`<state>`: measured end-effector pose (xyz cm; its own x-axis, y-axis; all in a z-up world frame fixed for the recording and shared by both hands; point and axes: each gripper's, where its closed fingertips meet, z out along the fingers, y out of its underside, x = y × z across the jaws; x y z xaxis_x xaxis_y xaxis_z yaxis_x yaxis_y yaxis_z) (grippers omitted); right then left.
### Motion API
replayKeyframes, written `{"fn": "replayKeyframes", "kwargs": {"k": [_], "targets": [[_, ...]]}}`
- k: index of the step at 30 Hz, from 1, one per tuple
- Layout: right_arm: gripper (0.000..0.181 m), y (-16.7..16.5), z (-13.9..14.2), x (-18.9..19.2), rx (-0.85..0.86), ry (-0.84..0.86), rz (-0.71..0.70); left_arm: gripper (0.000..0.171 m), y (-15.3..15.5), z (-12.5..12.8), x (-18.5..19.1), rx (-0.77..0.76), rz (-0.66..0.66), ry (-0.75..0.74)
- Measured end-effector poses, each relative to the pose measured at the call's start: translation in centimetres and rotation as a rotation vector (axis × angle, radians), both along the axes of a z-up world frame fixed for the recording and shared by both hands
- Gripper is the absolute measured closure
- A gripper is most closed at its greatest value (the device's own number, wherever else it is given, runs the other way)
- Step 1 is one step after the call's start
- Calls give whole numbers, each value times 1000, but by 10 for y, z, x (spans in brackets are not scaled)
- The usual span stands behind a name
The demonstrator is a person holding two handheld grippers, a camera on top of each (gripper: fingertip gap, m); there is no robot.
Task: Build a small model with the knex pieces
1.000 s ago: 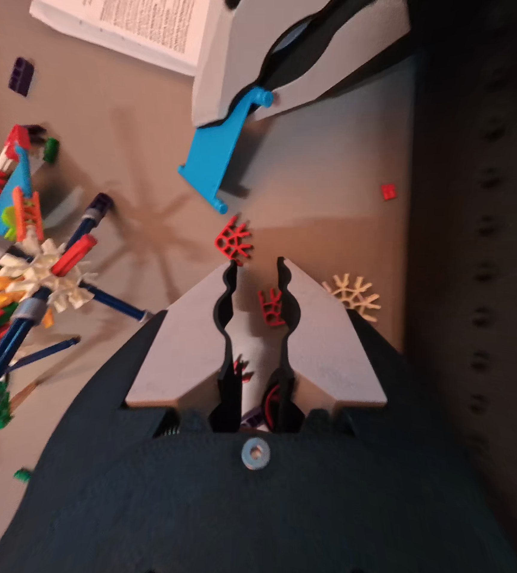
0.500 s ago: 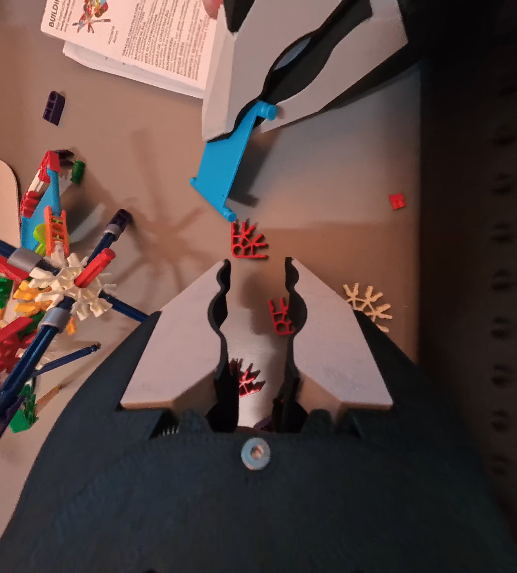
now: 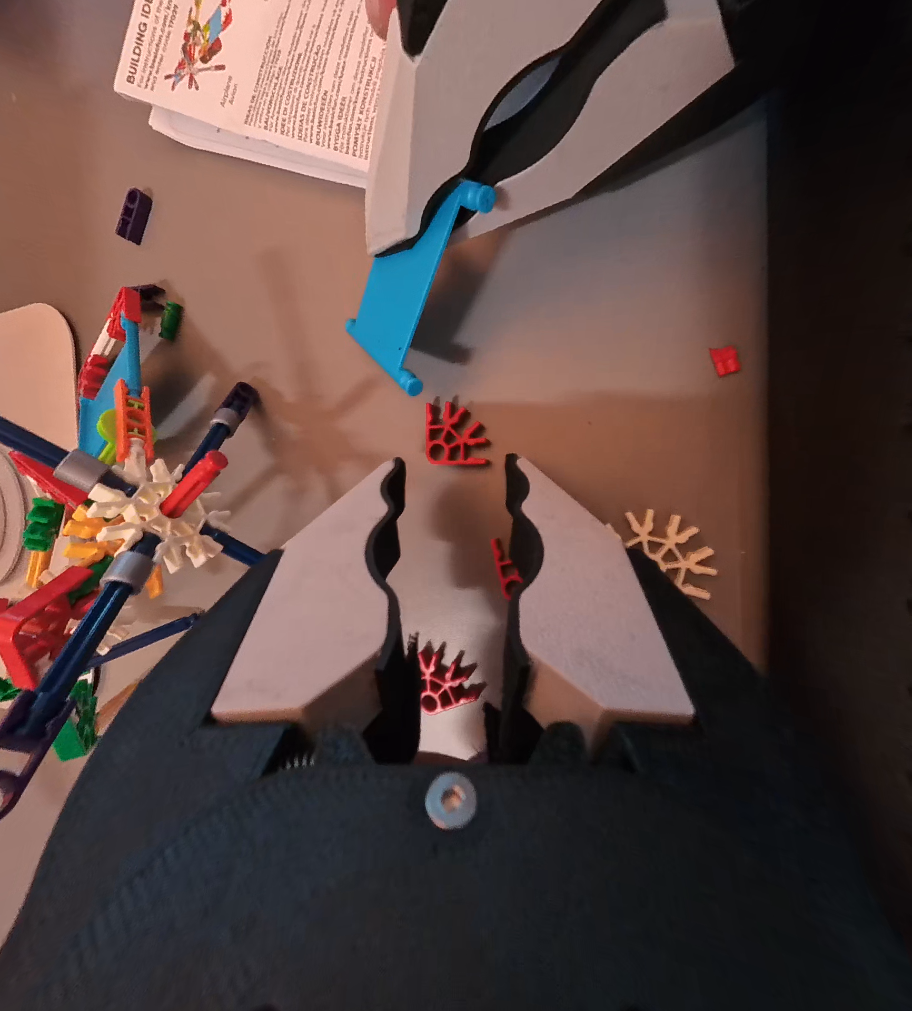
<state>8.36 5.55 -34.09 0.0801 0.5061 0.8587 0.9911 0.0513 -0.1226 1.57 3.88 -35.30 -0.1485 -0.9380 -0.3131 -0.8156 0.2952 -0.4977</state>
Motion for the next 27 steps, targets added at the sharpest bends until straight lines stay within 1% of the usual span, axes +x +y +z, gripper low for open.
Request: {"fn": "replayKeyframes", "kwargs": {"k": [3, 8, 10, 12, 14, 17, 22, 25, 27], "targets": [[181, -1, -3, 1, -8, -23, -4, 138, 0, -3, 1, 7, -4, 8], [181, -1, -4, 1, 8, -63, -8, 153, -4, -5, 2, -1, -10, 10], [181, 0, -4, 1, 15, -77, -8, 156, -6, -6, 4, -4, 3, 8], [181, 0, -4, 1, 18, -81, -8, 155, -8, -6, 6, -9, 11, 4], [181, 0, -4, 1, 17, -78, -8, 153, -18, -6, 8, -41, -18, -2], [181, 0, -4, 2, 15, -70, -9, 150, -21, -5, 10, -44, -26, -11], [181, -1, -3, 4, 14, -62, -16, 142, -15, 8, 10, -45, -38, -66], [181, -1, -3, 5, 14, -62, -19, 141, -8, 0, 10, -12, -43, -34], [181, -1, -3, 5, 15, -63, -21, 143, -14, -4, 13, -29, -73, -26]]}}
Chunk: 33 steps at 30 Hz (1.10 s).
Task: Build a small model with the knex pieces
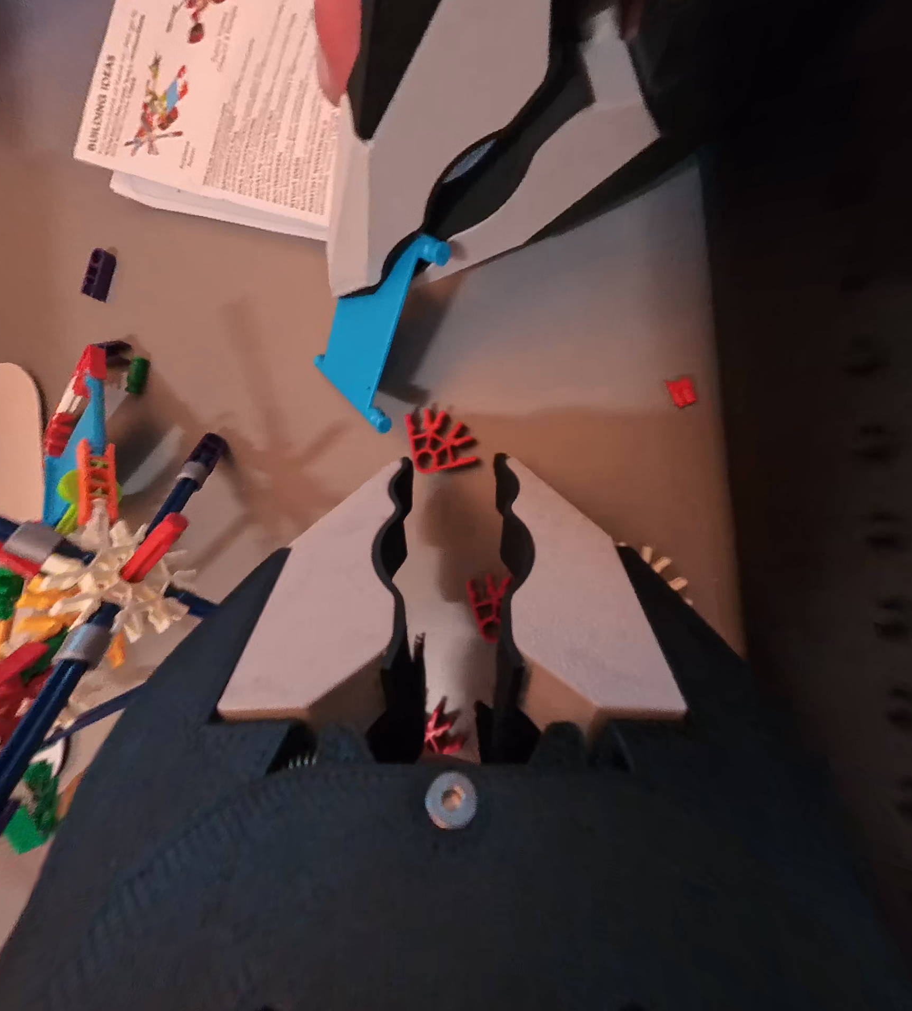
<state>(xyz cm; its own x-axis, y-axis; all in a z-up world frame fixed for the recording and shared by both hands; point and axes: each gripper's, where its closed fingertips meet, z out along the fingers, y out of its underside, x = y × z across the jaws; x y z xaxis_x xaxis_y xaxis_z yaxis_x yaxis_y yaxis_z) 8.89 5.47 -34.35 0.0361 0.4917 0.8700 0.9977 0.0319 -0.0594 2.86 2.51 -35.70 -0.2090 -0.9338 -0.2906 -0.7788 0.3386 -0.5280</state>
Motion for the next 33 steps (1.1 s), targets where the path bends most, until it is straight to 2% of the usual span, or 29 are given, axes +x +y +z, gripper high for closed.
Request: {"fn": "replayKeyframes", "kwargs": {"k": [6, 12, 16, 19, 24, 27, 33], "targets": [[181, -1, -1, 3, -1, 6, -8, 156, -2, -2, 4, -11, 20, -9], [181, -2, -1, 4, 1, 4, -11, 157, -3, -2, 6, -22, 73, -9], [181, -2, -1, 6, 2, 1, -16, 157, -2, -3, 5, -40, 148, -1], [181, -1, -1, 7, 2, -1, -24, 157, 5, -3, -3, 5, 216, 34], [181, 1, -2, 5, 3, -19, -33, 157, 14, -2, -4, -15, 293, 4], [181, 2, -2, 4, 6, -37, -41, 155, 14, -2, -3, -43, 299, -14], [181, 2, -4, 5, 9, -53, -49, 149, 9, 6, -5, -72, 231, -36]]}}
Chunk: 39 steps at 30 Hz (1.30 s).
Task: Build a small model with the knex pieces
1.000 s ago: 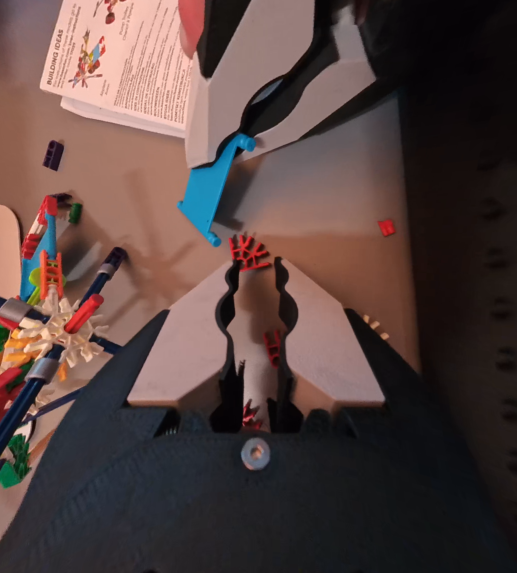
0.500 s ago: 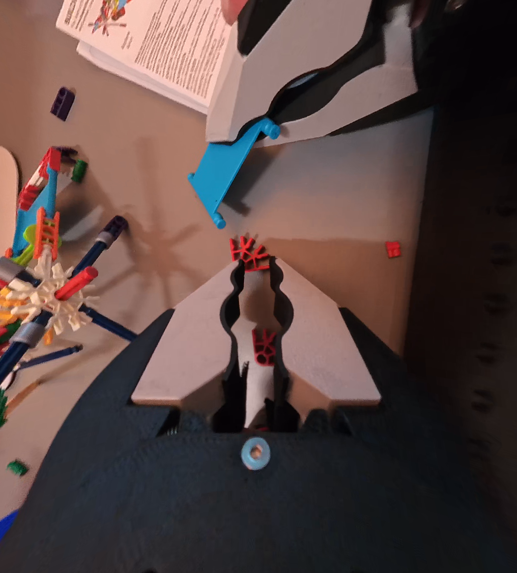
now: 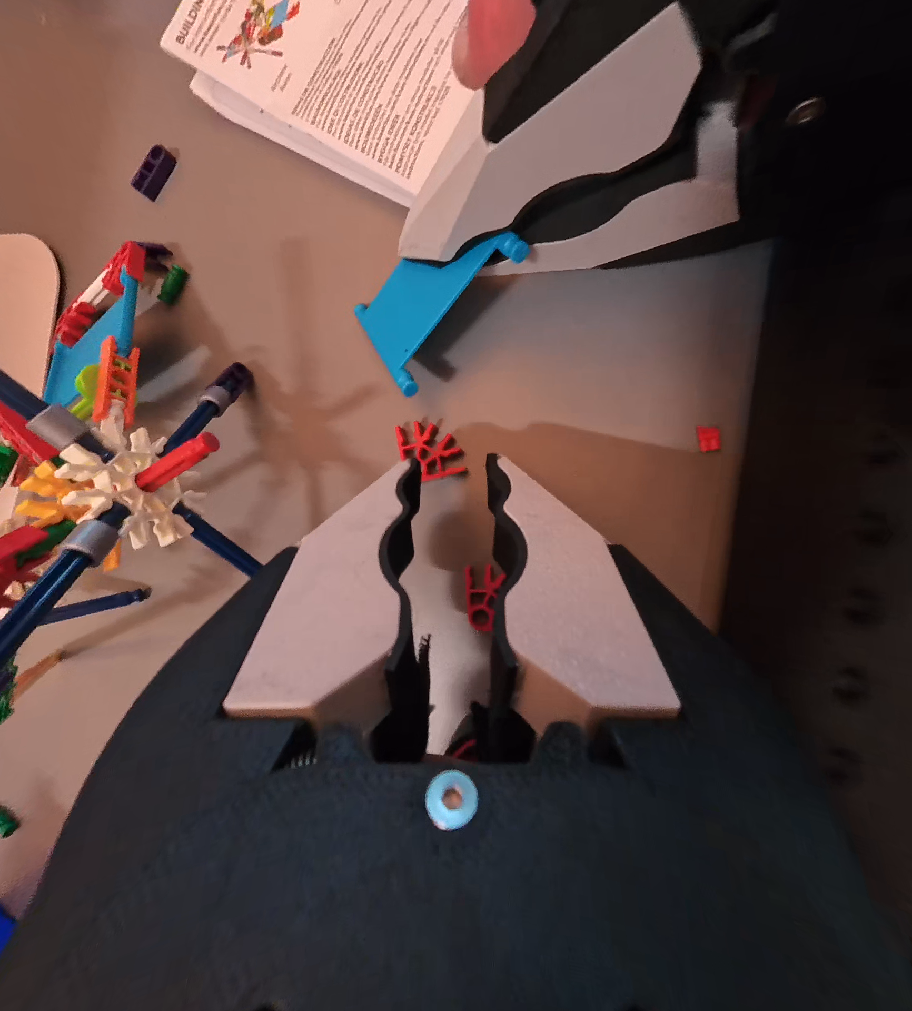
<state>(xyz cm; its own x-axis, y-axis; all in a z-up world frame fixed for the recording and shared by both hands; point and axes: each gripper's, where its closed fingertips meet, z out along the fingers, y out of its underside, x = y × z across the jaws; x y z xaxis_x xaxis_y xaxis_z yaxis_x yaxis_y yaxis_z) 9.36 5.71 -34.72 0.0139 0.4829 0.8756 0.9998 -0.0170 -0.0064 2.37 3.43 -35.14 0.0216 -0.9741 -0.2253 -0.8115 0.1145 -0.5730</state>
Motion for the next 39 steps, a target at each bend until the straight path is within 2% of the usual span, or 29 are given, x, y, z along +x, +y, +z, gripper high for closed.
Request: {"fn": "replayKeyframes", "kwargs": {"k": [3, 12, 17, 33, 39], "targets": [[181, 1, 1, 0, 7, 2, 2, 148, 4, -4, -2, 39, -6, 21], [181, -2, -1, -1, 10, -19, -3, 150, 2, -7, -1, 36, -29, 24], [174, -4, -7, -1, -4, -61, -21, 153, -2, -8, 3, 26, -40, 10], [173, -8, -7, -9, -80, -51, -48, 150, -4, -7, 4, 44, -65, 9], [156, -9, -1, -13, -112, -16, -31, 149, -3, -7, 4, 47, -66, 9]]}}
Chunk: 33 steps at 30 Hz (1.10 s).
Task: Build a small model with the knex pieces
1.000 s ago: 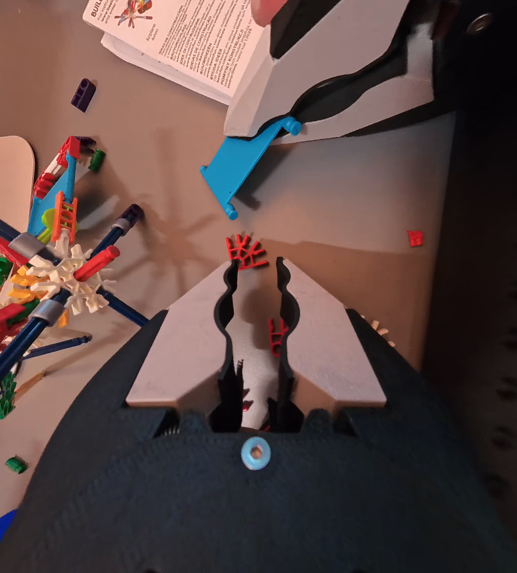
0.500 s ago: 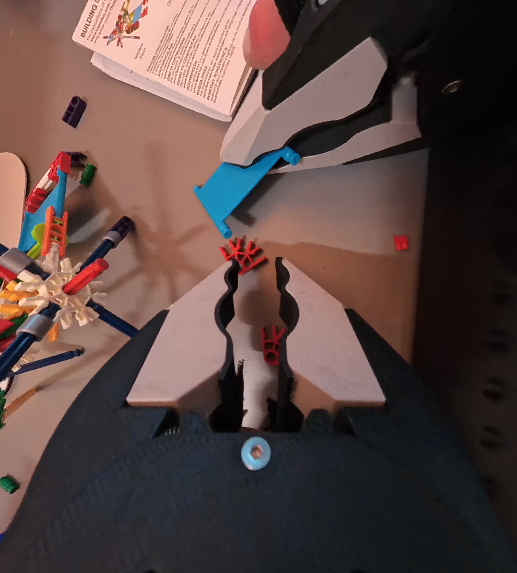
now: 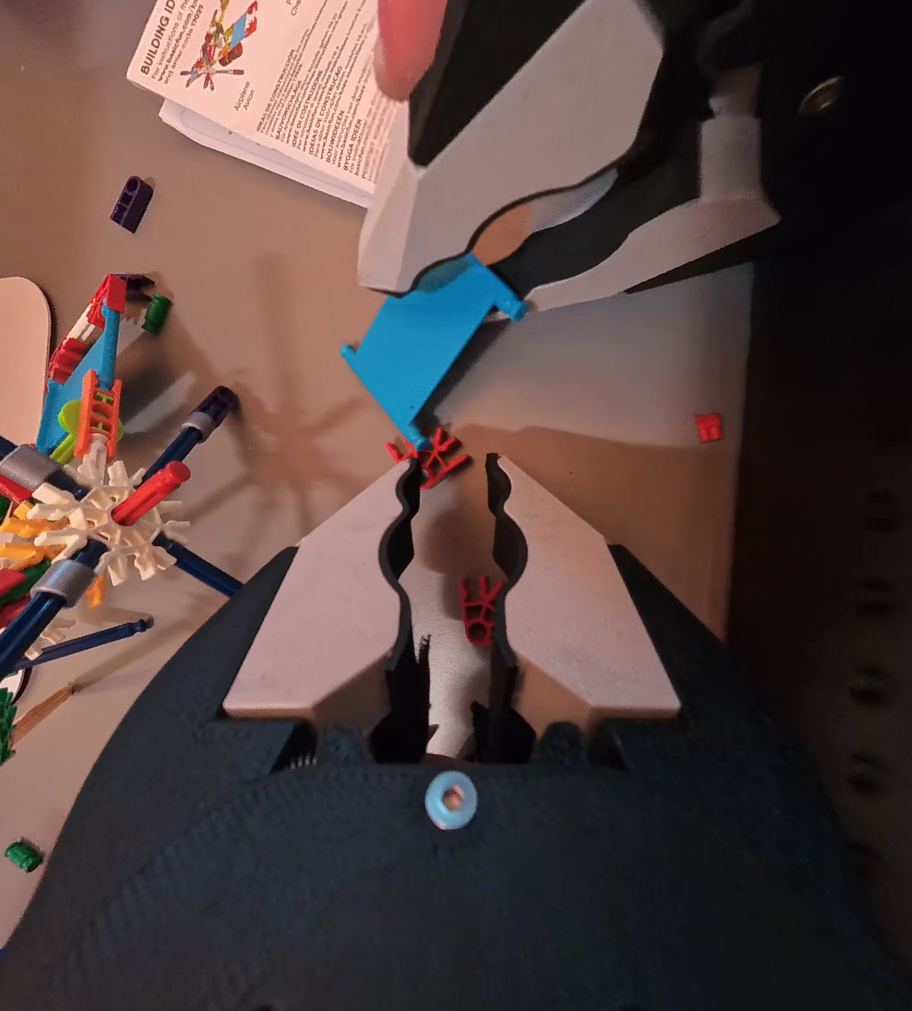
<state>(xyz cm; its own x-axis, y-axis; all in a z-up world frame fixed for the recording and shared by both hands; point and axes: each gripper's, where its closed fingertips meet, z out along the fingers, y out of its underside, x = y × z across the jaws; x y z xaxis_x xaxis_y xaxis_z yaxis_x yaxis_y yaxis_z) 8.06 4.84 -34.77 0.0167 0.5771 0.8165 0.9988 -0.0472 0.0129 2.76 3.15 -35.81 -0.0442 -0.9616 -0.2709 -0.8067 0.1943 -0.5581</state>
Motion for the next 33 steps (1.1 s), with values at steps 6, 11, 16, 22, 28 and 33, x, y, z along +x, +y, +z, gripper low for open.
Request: {"fn": "replayKeyframes", "kwargs": {"k": [6, 11, 16, 22, 28, 33], "targets": [[151, -7, 3, 2, -58, 46, -1, 149, 3, 0, -1, 10, 1, 3], [178, -5, 13, 3, -31, 72, 18, 148, 4, 0, -2, 17, 0, 5], [179, -2, 17, 2, 6, 78, 30, 148, 5, 1, -3, 24, 1, 7], [179, -2, 25, 0, -91, 348, -48, 145, 9, 3, -4, 40, 7, 2], [180, -11, 40, -20, -364, 963, -110, 142, 13, 11, -3, 64, 19, -31], [180, -14, 52, -21, -546, 1345, -170, 141, 22, 28, 1, 92, 55, -115]]}}
